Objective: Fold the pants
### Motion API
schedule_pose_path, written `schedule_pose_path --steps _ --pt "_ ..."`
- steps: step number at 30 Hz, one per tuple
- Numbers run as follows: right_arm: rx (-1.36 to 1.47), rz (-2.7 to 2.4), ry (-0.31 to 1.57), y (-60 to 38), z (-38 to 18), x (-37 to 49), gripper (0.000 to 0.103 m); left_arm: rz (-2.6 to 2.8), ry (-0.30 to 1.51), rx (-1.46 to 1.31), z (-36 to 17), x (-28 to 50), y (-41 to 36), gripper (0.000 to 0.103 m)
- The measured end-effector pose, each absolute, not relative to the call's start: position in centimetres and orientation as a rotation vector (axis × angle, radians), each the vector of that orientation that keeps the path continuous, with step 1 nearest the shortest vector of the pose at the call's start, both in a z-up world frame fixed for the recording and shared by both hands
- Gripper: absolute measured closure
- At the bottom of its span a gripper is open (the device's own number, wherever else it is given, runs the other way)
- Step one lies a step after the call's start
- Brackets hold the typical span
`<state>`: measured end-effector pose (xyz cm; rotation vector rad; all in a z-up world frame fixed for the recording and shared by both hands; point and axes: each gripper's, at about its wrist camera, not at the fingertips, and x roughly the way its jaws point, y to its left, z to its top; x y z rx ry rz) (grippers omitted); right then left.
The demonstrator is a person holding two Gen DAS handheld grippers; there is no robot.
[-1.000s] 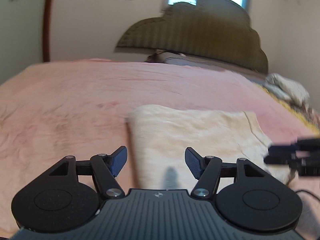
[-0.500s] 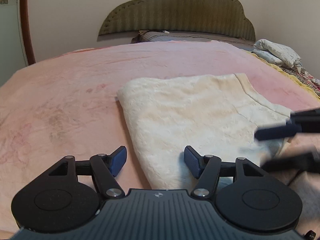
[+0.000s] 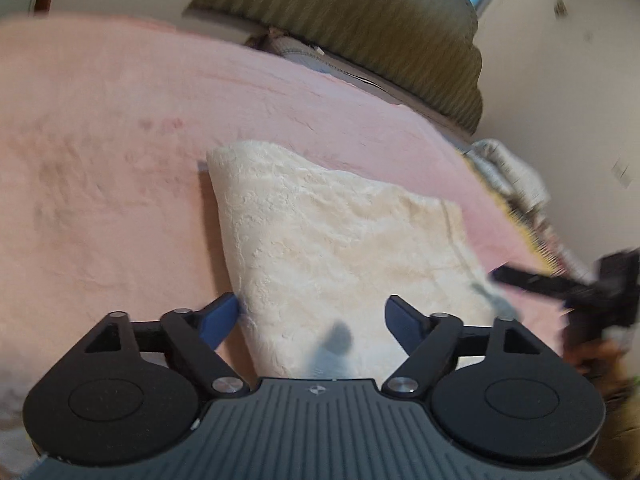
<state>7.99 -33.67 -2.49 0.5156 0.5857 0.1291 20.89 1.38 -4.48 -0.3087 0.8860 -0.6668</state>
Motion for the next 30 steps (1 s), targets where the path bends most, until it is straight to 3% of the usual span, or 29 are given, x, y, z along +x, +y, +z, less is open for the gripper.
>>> schedule_pose_path --steps 6,10,18,19,21,22,23,26,30 --pt "0.808 0.358 0.731 -38.4 -8.2 11.1 0.040 -0.859 1.072 -0.599 -8.2 24.9 3.7 0.017" --pt "0.828 0.515 0.768 -37.9 -8.8 13.8 0.038 -0.959 1.084 -0.628 -8.4 26.3 2.6 0.001" --pt "0.857 0.635 0.762 -36.9 -8.7 18.9 0.038 -0.968 1.029 -0.503 -8.3 26.3 -1.7 0.005" --pt "0.846 0.627 0.758 -36.6 -8.6 19.0 0.038 -0.957 1.015 -0.500 -8.3 26.0 -1.9 0.010" --pt "0.794 0.600 0.757 -35.9 -8.3 18.9 0.043 -0.909 0.996 -0.467 -8.2 25.6 -2.0 0.033" --pt "0.766 0.570 0.764 -35.6 -8.2 18.6 0.056 -0.864 0.997 -0.440 -8.2 25.5 -1.9 0.059" --pt "0.744 0.533 0.774 -35.2 -8.2 18.5 0.063 -0.827 1.000 -0.420 -8.2 25.4 -1.7 0.071" --pt "0.716 0.490 0.763 -34.3 -7.5 17.3 0.075 -0.817 0.950 -0.422 -7.4 24.5 -1.3 0.081" --pt "0.670 0.459 0.710 -32.8 -5.2 16.2 0.081 -0.820 0.799 -0.274 -4.0 22.4 -2.0 0.086"
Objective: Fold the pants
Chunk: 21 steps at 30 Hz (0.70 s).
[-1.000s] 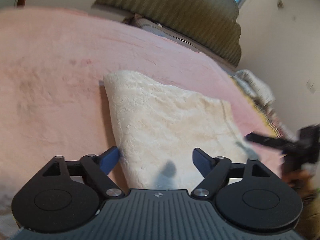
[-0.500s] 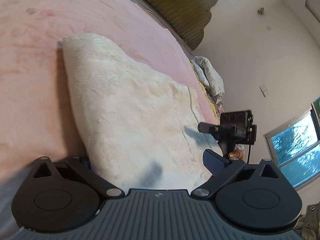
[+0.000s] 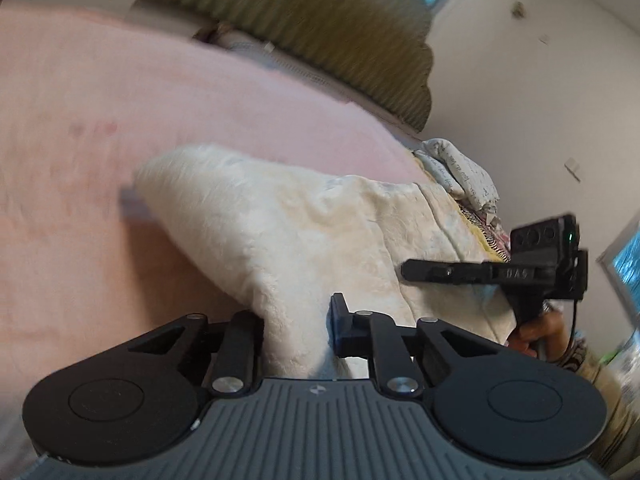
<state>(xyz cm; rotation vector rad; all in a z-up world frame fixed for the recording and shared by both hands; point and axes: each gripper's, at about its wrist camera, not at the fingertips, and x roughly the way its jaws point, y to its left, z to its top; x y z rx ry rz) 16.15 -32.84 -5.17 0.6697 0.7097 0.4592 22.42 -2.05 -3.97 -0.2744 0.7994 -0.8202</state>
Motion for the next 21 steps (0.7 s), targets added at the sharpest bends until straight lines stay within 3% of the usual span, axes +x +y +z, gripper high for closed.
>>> schedule_pose_path --steps 6,11,17,18,20,21 --pt "0.572 0.524 0.588 -30.9 0.1 17.9 0.081 -0.777 0.662 -0.212 1.0 24.5 0.6 0.084" --pt "0.535 0.573 0.522 -28.9 3.0 25.1 0.081 -0.685 0.616 -0.109 3.9 30.2 2.3 0.079" --pt "0.601 0.534 0.591 -27.9 -0.4 34.7 0.080 -0.560 0.753 -0.152 0.2 38.1 4.6 0.074" --pt "0.616 0.525 0.628 -27.7 -1.5 35.8 0.078 -0.538 0.805 -0.161 -1.2 39.1 4.9 0.073" --pt "0.604 0.454 0.734 -27.3 -4.1 37.4 0.070 -0.490 0.896 -0.170 -4.0 40.6 5.7 0.054" --pt "0.583 0.401 0.800 -27.0 -5.3 37.9 0.059 -0.488 0.882 -0.198 -4.6 40.8 6.4 0.054"
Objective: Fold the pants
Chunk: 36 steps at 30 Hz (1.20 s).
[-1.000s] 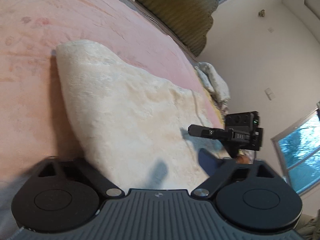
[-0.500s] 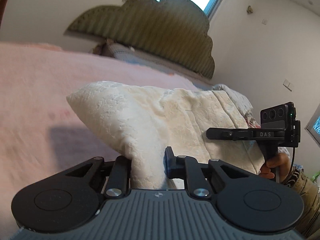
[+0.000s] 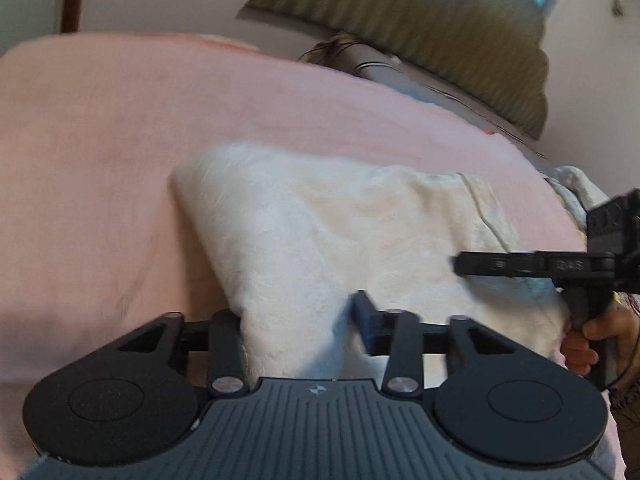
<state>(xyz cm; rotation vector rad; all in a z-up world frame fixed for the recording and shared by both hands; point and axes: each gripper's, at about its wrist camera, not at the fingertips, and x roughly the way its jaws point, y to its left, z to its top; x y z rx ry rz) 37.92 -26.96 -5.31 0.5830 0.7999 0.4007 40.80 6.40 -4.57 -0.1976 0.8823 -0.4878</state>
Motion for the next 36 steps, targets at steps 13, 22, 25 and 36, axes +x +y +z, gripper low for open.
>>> schedule_pose_path --steps 13,22,25,36 --pt "0.365 0.240 0.580 -28.1 -0.2 27.0 0.036 -0.463 0.646 -0.158 0.9 31.7 7.3 0.026" --pt "0.163 0.230 0.687 -20.8 -1.5 27.0 0.036 -0.433 0.691 -0.137 -0.5 30.6 5.1 0.023" --pt "0.154 0.291 0.641 -19.3 -0.7 25.3 0.023 -0.385 0.737 -0.140 -1.9 29.8 5.4 0.018" --pt "0.297 0.078 0.657 -16.3 -1.1 18.7 0.007 -0.229 0.715 -0.091 -1.5 21.1 4.7 0.012"
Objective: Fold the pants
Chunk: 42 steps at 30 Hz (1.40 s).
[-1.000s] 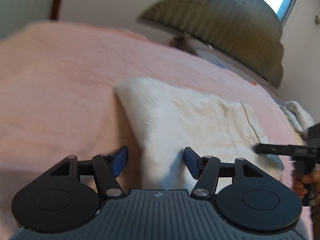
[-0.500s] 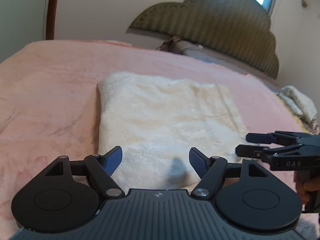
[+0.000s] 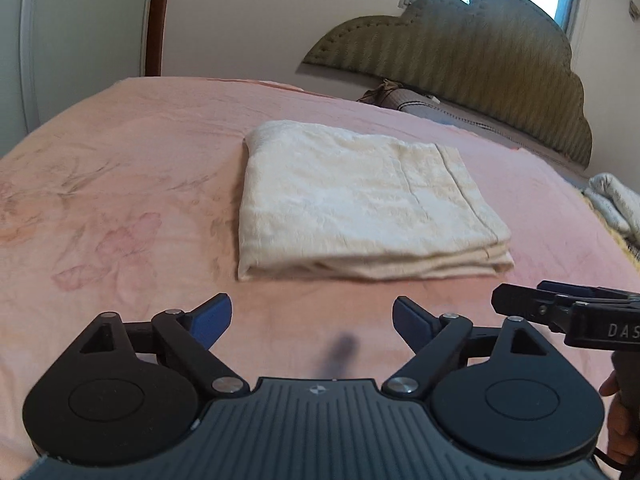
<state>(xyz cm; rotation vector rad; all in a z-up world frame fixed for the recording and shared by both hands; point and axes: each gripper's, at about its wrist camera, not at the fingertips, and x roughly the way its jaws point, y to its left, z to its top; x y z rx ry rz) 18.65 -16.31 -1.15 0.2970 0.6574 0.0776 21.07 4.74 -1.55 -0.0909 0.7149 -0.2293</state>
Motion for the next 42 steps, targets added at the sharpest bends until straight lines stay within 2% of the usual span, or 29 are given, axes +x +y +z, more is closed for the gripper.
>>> schedule_pose_path --steps 11,15,19,34,37,42 --pt "0.273 0.067 0.690 -12.1 -1.5 12.1 0.006 -0.219 0.763 -0.059 -3.8 16.4 4.3 0.011" --pt "0.186 0.010 0.675 -10.6 -2.0 11.0 0.006 -0.190 0.744 -0.042 -4.2 15.5 4.2 0.010" --pt "0.115 -0.041 0.656 -9.7 -2.4 10.2 0.006 -0.171 0.720 0.002 -4.3 14.6 3.7 0.010" --pt "0.205 -0.113 0.649 -11.4 -5.2 8.7 0.006 -0.089 0.647 0.103 -5.0 12.6 2.4 0.005" --pt "0.203 -0.115 0.645 -11.4 -5.5 8.7 0.001 -0.079 0.641 0.100 -5.1 12.5 2.8 0.004" --pt "0.194 -0.120 0.638 -11.2 -5.6 8.7 0.000 -0.075 0.631 0.104 -5.2 12.2 3.2 0.002"
